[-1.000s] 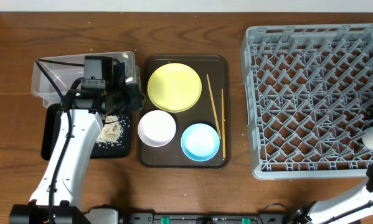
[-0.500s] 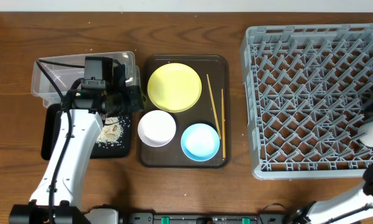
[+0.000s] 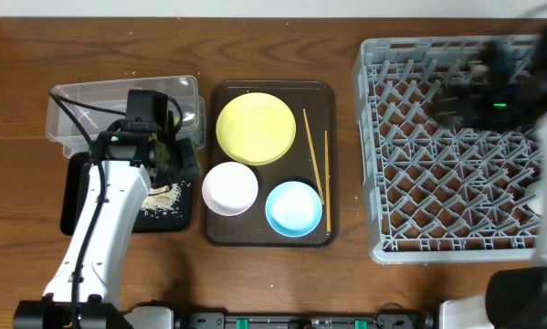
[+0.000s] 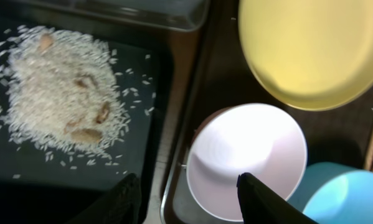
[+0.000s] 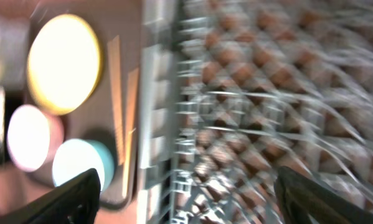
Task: Sort waste into correct bins and load items into the dishwasher rack
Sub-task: 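Reach the right gripper to the light-blue bowl on the brown tray and grasp it, then lift the light-blue bowl and carry it right over the dish rack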
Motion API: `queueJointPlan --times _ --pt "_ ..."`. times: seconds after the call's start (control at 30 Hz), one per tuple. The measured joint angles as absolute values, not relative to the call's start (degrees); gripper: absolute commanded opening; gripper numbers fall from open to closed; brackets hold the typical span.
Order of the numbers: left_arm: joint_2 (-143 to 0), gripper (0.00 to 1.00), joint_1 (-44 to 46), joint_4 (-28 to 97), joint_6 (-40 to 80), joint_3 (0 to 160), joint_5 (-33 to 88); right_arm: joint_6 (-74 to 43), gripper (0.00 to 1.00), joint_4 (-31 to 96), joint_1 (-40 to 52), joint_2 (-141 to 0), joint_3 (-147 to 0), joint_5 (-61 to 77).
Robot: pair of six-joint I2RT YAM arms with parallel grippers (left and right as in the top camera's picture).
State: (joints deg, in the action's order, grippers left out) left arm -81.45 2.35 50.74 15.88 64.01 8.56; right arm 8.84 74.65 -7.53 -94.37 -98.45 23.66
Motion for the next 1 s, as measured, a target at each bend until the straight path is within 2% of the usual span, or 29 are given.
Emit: queueJointPlan --times 0.2,0.33,0.43,0.57,0.63,0.8,1.0 --pt "-81.4 0.54 1.7 50.9 21.5 64.0 6.9 11.2 0.84 74.8 9.5 -97.6 -98.4 21.3" --pt "-81.4 0.57 -0.8 51.3 24.3 64.0 6.6 11.7 0.79 74.7 18.1 -101.9 -98.4 19.6" --pt "-81.4 0.59 -3.1 52.2 25.3 64.0 6.4 11.5 0.72 74.2 23.4 -106.0 -98.4 18.2" --pt "-81.4 0.59 -5.1 52.7 25.8 64.0 6.0 10.5 0.56 74.1 28.9 -112.2 -98.4 17.0" --pt "-81.4 0.6 -5.7 52.8 25.9 64.0 6.0 9.6 0.55 74.0 31.3 -115.7 -98.4 16.4" --pt "-81.4 0.61 -5.9 52.8 25.9 64.0 6.0 5.8 0.42 73.9 34.9 -122.5 -98.4 12.1" --pt "-81.4 0.61 -5.9 52.8 26.0 64.0 6.0 1.0 0.09 73.5 36.1 -127.2 -98.3 7.7"
